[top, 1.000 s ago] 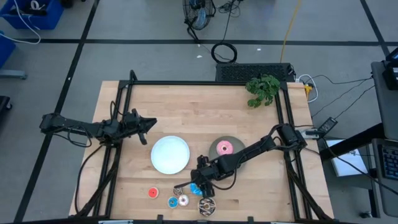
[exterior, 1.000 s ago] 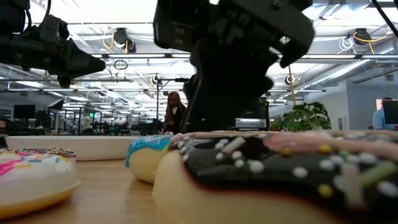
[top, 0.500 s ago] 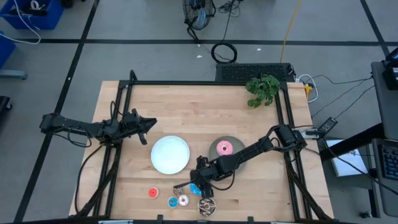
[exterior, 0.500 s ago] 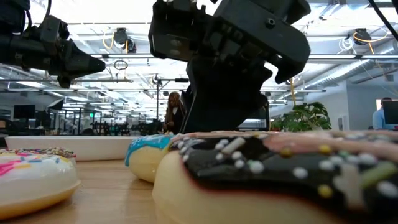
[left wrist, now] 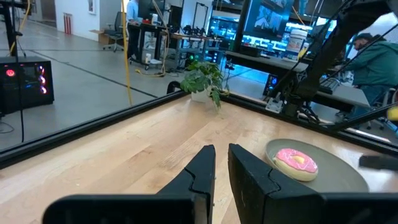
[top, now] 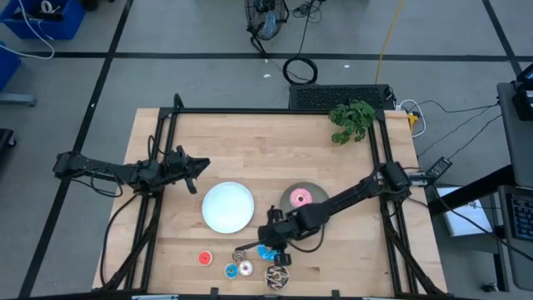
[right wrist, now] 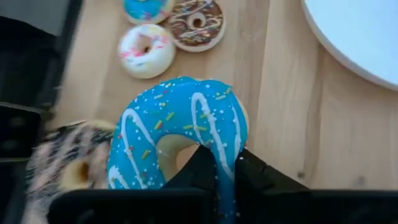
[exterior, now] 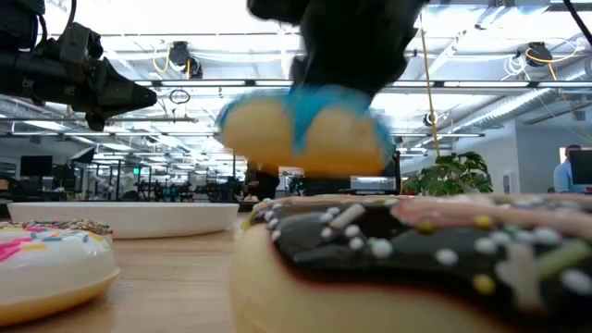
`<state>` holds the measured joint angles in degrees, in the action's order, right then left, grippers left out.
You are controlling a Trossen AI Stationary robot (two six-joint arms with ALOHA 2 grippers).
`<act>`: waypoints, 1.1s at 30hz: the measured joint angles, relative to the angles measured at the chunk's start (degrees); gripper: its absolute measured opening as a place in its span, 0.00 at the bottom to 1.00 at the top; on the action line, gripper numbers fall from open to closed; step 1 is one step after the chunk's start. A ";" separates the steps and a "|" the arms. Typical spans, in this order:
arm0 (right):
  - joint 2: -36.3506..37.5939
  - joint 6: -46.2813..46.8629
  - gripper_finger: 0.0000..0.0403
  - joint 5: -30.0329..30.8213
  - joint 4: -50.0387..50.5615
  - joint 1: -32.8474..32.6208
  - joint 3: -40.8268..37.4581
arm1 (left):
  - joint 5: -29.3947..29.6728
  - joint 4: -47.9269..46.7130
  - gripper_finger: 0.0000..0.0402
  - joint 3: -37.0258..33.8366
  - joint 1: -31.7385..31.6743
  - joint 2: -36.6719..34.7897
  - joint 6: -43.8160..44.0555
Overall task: Pick & Place donuts
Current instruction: Put the big blue donut on the gray plate
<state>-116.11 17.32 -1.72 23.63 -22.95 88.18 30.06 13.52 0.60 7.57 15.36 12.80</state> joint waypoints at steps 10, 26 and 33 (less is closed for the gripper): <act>13.53 6.19 0.02 0.11 11.17 -4.11 0.02 | -0.02 -0.20 0.13 0.00 0.00 0.01 -0.09; 23.82 10.63 0.02 10.83 23.82 -8.29 0.11 | -0.01 0.02 0.13 0.00 0.01 -0.01 -1.12; 23.82 10.95 0.02 10.77 25.94 -8.29 0.11 | -0.02 0.02 0.13 0.00 0.02 0.00 -1.10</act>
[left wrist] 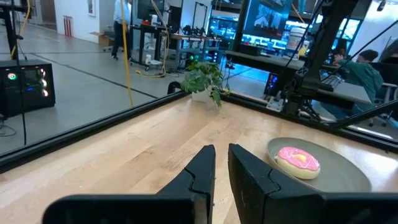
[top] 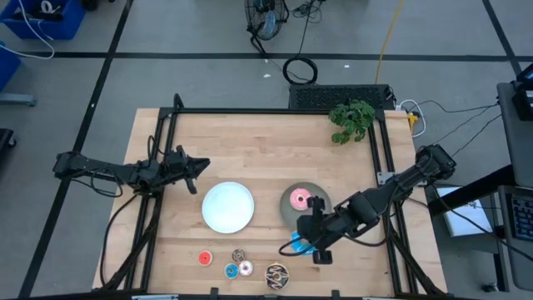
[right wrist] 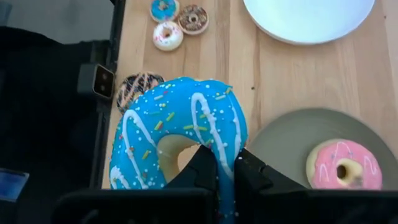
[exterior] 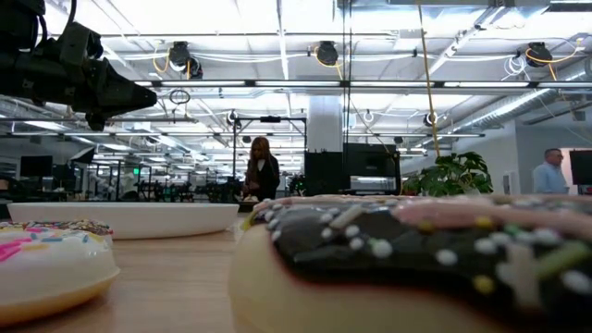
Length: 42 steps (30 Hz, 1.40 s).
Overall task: Pick & Place donuts
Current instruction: Put the big blue donut on the gray plate
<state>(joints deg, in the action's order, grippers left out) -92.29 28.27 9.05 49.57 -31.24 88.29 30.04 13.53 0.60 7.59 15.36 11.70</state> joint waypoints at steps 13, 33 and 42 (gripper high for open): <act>0.07 -0.35 0.02 4.78 5.27 2.48 -8.74 | 0.00 0.01 0.13 0.00 -0.02 0.02 0.02; 15.04 5.90 0.02 7.19 -9.88 9.58 -35.50 | 0.00 -0.02 0.13 0.00 -0.02 0.02 0.06; 12.60 9.99 0.02 4.25 -13.77 10.21 -38.23 | 0.02 0.07 0.13 0.00 -0.02 -0.01 0.13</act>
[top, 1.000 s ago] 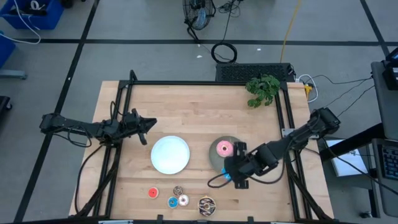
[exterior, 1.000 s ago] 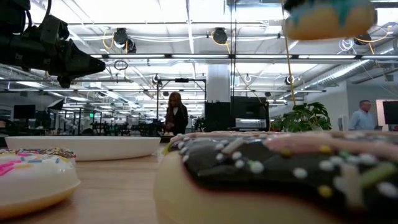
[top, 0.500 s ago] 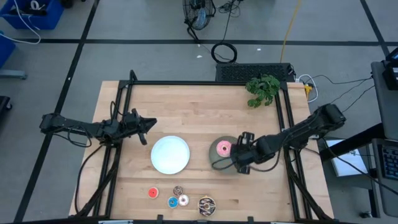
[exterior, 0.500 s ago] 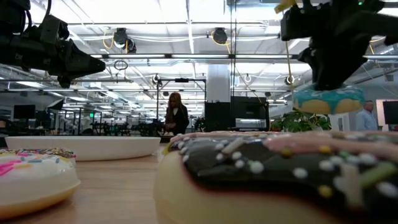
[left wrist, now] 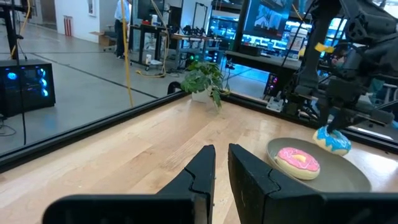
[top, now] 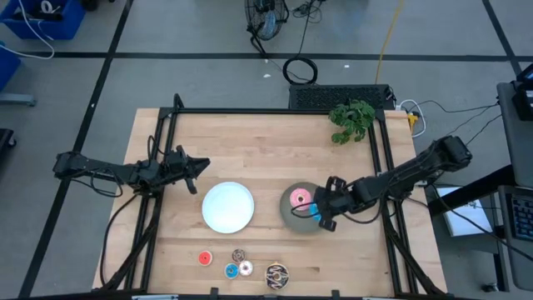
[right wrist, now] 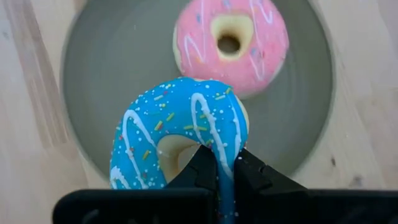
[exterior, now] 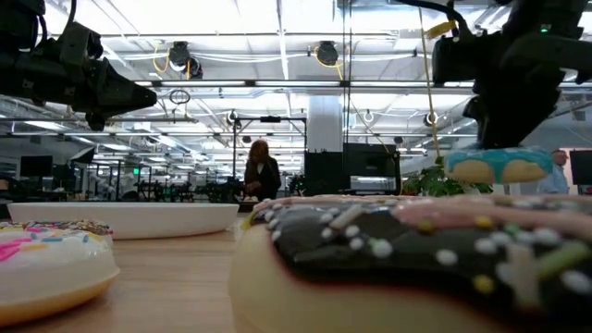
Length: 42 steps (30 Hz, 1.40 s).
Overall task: Pick & Place donuts
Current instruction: Put the big blue donut on the gray plate
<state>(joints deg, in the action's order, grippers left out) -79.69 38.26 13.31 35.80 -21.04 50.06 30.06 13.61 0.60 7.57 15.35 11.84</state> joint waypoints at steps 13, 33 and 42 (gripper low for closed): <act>-6.73 0.11 0.02 -5.18 -2.34 1.31 0.00 | 0.00 0.00 0.13 0.00 0.02 0.00 0.00; -7.36 -2.48 0.15 -8.95 -2.40 4.24 0.00 | -0.02 -0.07 0.13 0.01 0.02 0.00 -0.08; -7.36 -2.43 0.31 -8.92 -2.39 4.26 0.00 | -0.02 -0.07 0.13 0.00 0.02 0.01 -0.07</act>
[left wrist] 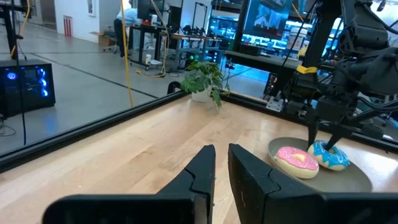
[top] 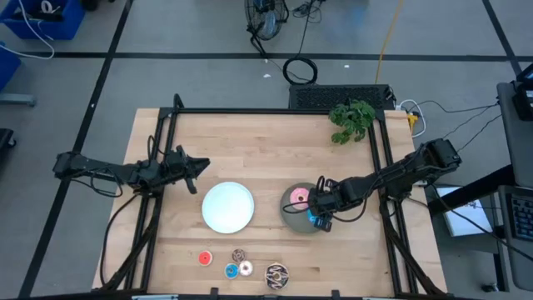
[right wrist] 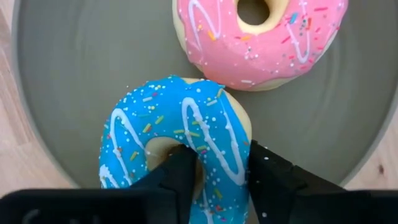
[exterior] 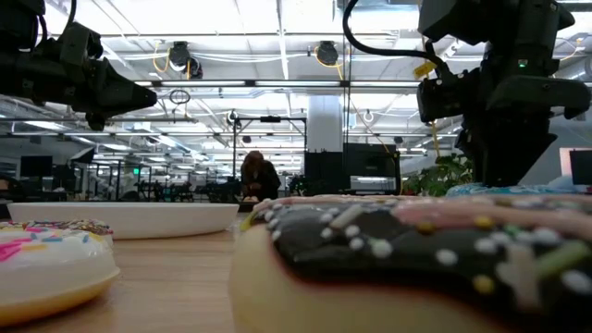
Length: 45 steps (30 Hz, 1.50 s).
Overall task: Pick & Place donuts
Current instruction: Put the big blue donut on the gray plate
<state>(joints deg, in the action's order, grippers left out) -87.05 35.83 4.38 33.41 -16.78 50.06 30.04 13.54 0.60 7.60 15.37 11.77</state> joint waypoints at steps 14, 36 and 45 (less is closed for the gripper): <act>0.03 -2.24 0.46 0.05 2.40 0.00 2.55 | -0.02 0.00 0.13 0.00 0.00 0.00 0.00; 3.63 -4.82 0.51 4.48 4.20 1.05 8.57 | -0.02 0.00 0.13 0.00 -0.02 0.01 0.00; 1.82 -6.76 0.36 7.78 1.60 0.96 8.51 | -0.02 0.02 0.13 0.00 -0.01 0.00 0.00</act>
<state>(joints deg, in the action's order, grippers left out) -85.22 29.06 12.16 35.01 -15.81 58.58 30.02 13.56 0.60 7.58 15.36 11.77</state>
